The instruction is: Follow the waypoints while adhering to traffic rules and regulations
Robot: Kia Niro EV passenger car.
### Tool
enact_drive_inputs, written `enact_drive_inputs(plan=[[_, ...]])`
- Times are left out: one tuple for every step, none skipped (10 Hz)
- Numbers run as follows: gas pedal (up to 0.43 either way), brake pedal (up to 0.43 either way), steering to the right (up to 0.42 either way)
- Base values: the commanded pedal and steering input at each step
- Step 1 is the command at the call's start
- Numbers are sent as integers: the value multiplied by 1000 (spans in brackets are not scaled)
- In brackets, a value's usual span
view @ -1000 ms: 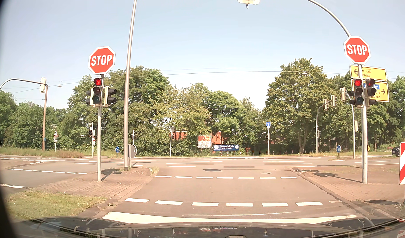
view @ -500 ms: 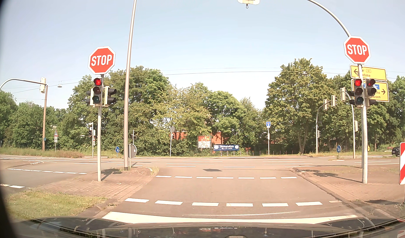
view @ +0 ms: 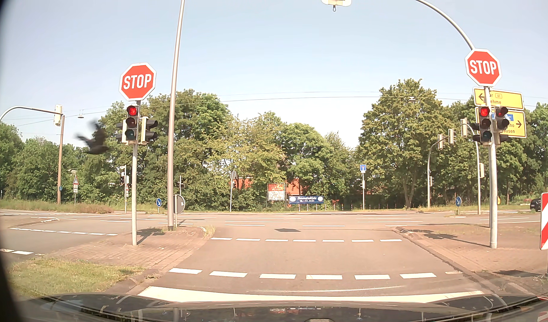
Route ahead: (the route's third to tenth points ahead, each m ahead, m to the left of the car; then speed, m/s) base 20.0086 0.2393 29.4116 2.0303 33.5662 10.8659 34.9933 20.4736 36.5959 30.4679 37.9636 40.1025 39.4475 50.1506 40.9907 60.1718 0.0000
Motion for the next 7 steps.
enact_drive_inputs(plan=[[0, 256, 1], [0, 256, 1], [0, 256, 1], [0, 256, 1], [0, 256, 1], [0, 256, 1], [0, 256, 1]])
